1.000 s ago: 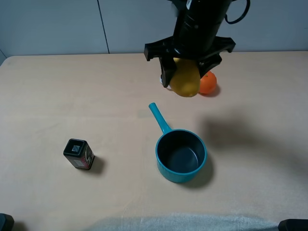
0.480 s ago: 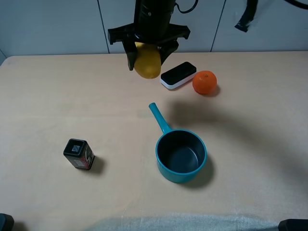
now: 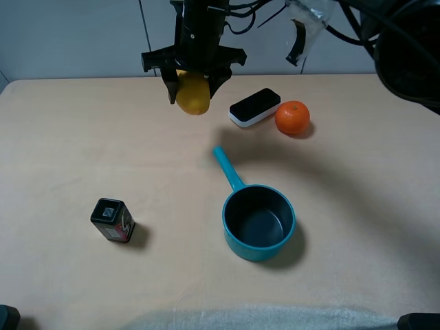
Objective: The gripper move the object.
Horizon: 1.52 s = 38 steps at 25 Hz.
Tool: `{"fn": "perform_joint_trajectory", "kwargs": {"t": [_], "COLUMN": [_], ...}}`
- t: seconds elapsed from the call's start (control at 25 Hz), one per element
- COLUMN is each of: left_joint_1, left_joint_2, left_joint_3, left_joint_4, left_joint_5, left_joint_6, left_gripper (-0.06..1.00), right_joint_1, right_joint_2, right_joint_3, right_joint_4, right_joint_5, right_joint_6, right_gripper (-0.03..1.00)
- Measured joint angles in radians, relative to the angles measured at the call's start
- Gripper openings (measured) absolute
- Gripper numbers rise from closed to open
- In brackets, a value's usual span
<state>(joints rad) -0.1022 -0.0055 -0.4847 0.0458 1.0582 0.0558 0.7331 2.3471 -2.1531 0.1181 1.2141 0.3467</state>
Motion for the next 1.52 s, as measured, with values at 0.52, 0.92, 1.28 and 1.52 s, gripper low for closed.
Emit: {"fn": "perform_joint_trajectory", "kwargs": {"t": [0.52, 0.92, 1.28, 1.52], "left_joint_1": [0.000, 0.000, 0.000, 0.000], "left_joint_2": [0.000, 0.000, 0.000, 0.000], "left_joint_3": [0.000, 0.000, 0.000, 0.000], "left_joint_4": [0.000, 0.000, 0.000, 0.000], "left_joint_5": [0.000, 0.000, 0.000, 0.000], "left_joint_6": [0.000, 0.000, 0.000, 0.000], "left_gripper": [0.99, 0.99, 0.99, 0.99], "right_joint_1": [0.000, -0.032, -0.038, -0.038], "right_joint_2": [0.102, 0.158, 0.190, 0.215], "right_joint_3": [-0.005, -0.005, -0.005, -0.005], "right_joint_4": [-0.003, -0.060, -0.094, -0.090], "right_joint_5": [-0.228, -0.340, -0.372, -0.368], "right_joint_6": [0.001, 0.003, 0.003, 0.003], "right_gripper": [0.48, 0.48, 0.48, 0.48]}}
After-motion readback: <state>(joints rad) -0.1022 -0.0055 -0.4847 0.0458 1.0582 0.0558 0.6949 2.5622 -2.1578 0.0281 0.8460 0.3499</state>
